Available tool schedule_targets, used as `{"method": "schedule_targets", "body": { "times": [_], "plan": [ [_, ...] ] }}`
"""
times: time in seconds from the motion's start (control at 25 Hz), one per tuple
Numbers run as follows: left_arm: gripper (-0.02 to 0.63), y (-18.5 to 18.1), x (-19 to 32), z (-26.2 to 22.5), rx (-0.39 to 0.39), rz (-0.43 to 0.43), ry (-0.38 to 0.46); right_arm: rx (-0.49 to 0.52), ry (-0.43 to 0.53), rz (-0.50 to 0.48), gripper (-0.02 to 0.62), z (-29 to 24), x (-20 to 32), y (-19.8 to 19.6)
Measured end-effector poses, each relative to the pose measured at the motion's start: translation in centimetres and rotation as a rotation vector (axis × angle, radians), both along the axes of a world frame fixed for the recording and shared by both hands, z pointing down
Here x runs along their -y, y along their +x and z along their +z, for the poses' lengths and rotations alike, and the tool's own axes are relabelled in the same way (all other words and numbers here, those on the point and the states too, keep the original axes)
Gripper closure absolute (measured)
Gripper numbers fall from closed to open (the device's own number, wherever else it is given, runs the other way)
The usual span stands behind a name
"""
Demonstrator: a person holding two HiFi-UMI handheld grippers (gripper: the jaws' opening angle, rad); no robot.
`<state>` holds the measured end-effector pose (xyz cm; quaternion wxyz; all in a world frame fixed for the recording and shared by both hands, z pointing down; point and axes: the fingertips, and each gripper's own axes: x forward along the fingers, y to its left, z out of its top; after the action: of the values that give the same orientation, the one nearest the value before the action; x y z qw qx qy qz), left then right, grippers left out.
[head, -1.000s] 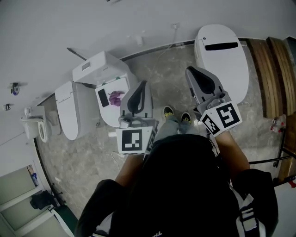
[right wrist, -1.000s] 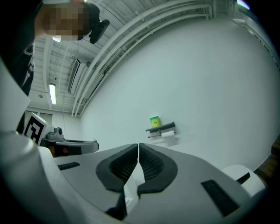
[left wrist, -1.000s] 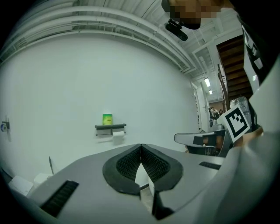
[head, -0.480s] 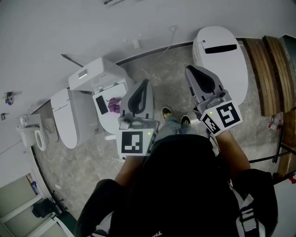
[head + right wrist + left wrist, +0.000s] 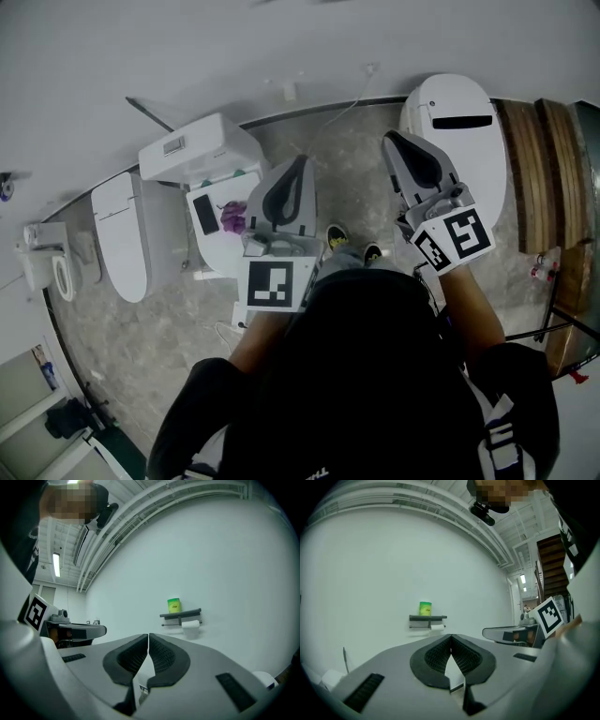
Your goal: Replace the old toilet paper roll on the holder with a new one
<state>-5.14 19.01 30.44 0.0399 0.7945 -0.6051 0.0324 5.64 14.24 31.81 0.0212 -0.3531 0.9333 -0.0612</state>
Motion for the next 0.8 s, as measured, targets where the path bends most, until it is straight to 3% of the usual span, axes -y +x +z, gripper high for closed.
{"method": "schedule_targets", "body": {
  "times": [0.32, 0.8],
  "plan": [
    [0.584, -2.4, 2.2, 1.1, 0.000, 0.028, 0.009, -0.099, 0.070, -0.025, 0.575, -1.1, 2.2, -1.1],
    [0.584, -0.9, 8.1, 0.6, 0.006, 0.058, 0.002, -0.117, 0.029, 0.020, 0.575, -0.7, 8.2, 2.7]
  ]
}}
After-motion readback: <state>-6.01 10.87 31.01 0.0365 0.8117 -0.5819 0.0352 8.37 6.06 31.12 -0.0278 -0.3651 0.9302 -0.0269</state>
